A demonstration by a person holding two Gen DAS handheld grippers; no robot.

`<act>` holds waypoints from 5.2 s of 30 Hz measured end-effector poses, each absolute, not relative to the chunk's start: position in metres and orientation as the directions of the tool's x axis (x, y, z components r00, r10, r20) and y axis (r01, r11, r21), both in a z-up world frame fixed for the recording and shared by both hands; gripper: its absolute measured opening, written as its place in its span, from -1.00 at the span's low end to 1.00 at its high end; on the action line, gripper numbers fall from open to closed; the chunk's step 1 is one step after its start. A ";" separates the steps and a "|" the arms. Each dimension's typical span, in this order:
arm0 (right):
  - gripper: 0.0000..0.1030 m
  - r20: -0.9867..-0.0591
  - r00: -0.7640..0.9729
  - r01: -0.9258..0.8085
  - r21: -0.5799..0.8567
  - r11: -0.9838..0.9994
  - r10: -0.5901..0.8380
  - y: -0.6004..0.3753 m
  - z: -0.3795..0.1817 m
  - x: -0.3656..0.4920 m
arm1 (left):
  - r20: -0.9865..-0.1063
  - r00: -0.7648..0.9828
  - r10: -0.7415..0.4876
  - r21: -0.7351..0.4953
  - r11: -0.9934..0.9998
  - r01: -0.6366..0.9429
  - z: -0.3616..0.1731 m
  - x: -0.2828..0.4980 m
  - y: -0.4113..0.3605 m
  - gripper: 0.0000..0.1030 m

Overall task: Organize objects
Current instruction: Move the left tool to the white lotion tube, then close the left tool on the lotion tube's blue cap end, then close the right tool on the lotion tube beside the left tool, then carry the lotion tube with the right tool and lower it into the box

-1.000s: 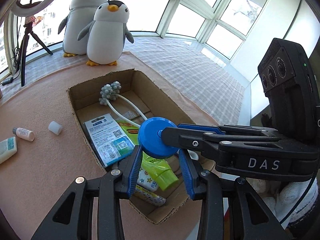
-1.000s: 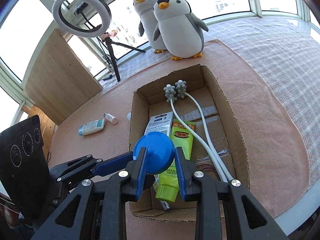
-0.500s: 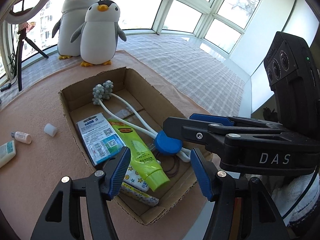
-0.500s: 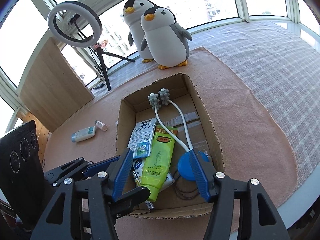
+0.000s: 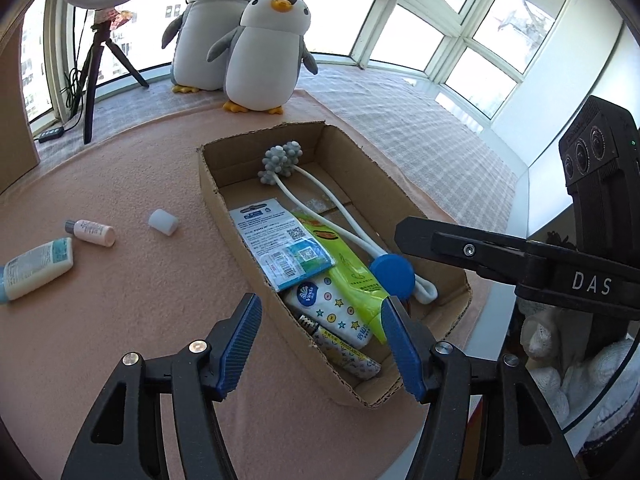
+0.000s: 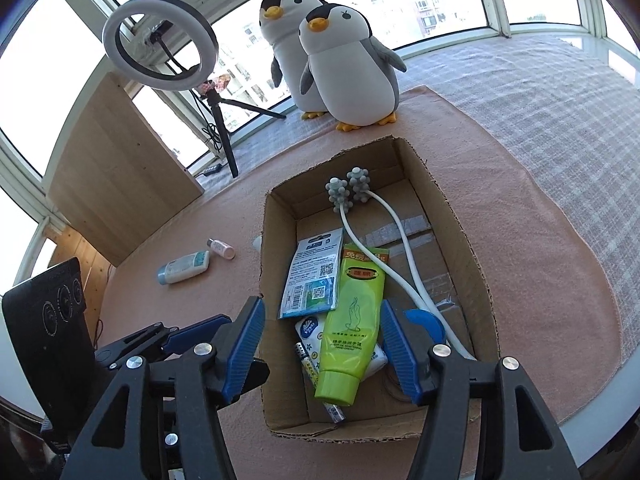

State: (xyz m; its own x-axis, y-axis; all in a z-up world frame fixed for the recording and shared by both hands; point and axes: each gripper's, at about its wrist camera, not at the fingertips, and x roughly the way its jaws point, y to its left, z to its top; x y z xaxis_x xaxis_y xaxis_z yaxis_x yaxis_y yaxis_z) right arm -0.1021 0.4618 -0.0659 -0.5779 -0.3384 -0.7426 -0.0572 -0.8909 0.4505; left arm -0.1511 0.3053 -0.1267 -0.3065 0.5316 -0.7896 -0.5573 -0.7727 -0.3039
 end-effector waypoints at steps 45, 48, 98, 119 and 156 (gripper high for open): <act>0.09 -0.767 -0.548 -0.079 0.444 -0.893 -0.333 0.402 -0.058 -0.077 | -0.897 -0.317 0.307 -0.291 -0.952 -0.098 -0.205 -0.351 0.059 0.27; 0.09 -0.765 -0.541 -0.054 0.447 -0.893 -0.350 0.393 -0.057 -0.083 | -0.891 -0.322 0.321 -0.293 -0.947 -0.133 -0.204 -0.336 0.063 0.27; 0.21 -0.780 -0.272 0.232 0.515 -0.825 -0.563 0.252 -0.125 -0.146 | -0.850 -0.296 0.436 -0.386 -0.898 -0.214 -0.200 -0.147 0.092 0.11; -0.28 -0.796 -0.138 0.239 0.551 -0.800 -0.589 0.225 -0.151 -0.154 | -0.830 -0.294 0.474 -0.436 -0.880 -0.189 -0.205 -0.147 0.094 -0.03; -0.31 -0.767 -0.353 0.210 0.494 -0.844 -0.536 0.331 -0.091 -0.144 | -0.764 -0.330 0.554 -0.427 -0.818 -0.385 -0.138 -0.153 0.202 -0.04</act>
